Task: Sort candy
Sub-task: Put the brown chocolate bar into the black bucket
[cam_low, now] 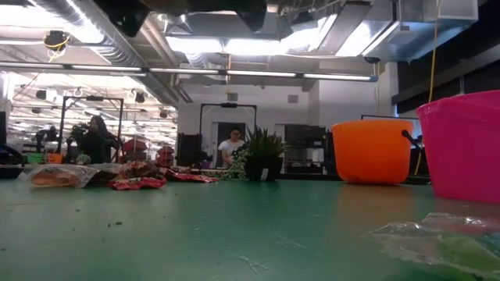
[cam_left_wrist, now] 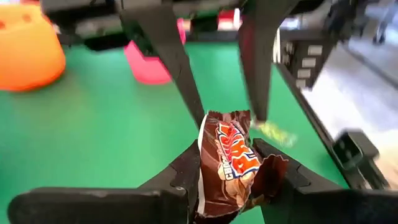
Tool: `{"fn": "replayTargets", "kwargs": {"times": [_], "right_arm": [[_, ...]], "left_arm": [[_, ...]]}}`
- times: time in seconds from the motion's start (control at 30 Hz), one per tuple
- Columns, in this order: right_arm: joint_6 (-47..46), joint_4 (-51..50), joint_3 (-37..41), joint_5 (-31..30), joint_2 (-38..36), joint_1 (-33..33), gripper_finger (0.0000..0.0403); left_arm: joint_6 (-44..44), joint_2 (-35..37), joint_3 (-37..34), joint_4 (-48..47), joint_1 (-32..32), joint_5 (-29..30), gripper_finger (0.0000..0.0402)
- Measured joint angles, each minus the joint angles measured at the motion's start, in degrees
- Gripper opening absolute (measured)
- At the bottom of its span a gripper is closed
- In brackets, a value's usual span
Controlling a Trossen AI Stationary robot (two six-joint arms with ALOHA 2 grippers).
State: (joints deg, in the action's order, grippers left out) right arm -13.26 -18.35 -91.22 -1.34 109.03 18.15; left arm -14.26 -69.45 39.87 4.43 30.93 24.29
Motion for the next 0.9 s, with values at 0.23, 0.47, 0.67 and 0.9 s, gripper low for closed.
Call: {"fn": "replayTargets", "kwargs": {"times": [0.23,0.47,0.67,0.9], "right_arm": [[-0.3,-1.9,0.0,0.9,-0.7,2.4,0.0249],[-1.7,-6.3,0.0,-0.8,-0.7,4.0,0.0277],[-2.1,-7.6,0.0,-3.1,-0.6,4.4,0.0277],[-3.0,-7.7,0.0,-3.1,-0.6,4.4,0.0278]], "left_arm": [[-8.7,0.6,13.6,-32.1,3.1,-3.8,0.0102],[-29.5,0.6,27.6,-58.0,9.0,-15.9,0.0102],[-40.1,0.6,30.7,-61.5,18.0,-13.7,0.0102],[-55.7,0.5,24.4,-62.5,27.7,-13.3,0.0122]]}}
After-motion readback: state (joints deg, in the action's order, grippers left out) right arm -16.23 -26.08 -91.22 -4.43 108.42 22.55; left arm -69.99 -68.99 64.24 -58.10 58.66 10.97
